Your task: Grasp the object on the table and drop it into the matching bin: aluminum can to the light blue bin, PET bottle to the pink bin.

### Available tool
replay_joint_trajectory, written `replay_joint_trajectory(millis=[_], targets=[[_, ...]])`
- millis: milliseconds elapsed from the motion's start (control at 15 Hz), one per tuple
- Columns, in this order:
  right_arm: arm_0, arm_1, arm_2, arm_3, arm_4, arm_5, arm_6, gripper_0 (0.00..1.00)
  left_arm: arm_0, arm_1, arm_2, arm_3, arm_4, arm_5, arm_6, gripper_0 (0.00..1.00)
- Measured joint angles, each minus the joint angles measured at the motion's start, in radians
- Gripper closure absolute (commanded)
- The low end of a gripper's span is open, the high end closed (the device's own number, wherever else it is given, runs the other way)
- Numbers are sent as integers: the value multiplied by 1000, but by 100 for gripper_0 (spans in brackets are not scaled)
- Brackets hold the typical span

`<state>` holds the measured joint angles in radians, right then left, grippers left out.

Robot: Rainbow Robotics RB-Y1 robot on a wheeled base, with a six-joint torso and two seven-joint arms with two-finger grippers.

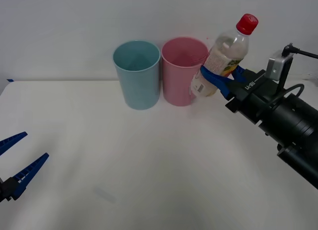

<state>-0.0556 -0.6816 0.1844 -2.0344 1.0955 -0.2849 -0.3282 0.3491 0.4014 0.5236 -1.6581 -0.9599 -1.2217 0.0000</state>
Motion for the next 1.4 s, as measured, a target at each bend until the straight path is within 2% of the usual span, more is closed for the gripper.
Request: replay_joint_trajectory(millis=[400, 600, 933, 1133, 1400], targets=[[-143, -134, 1, 102, -80, -12, -8, 100, 0, 0, 0, 0, 0, 0, 0, 0], [-207, -179, 3, 188, -105, -83, -20, 100, 0, 0, 0, 0, 0, 0, 0, 0], [-289, -151, 3, 317, -60, -169, -21, 100, 0, 0, 0, 0, 0, 0, 0, 0], [-378, -98, 3, 423, -35, -246, -22, 100, 0, 0, 0, 0, 0, 0, 0, 0], [-487, -9, 3, 541, 33, -278, -26, 100, 0, 0, 0, 0, 0, 0, 0, 0]])
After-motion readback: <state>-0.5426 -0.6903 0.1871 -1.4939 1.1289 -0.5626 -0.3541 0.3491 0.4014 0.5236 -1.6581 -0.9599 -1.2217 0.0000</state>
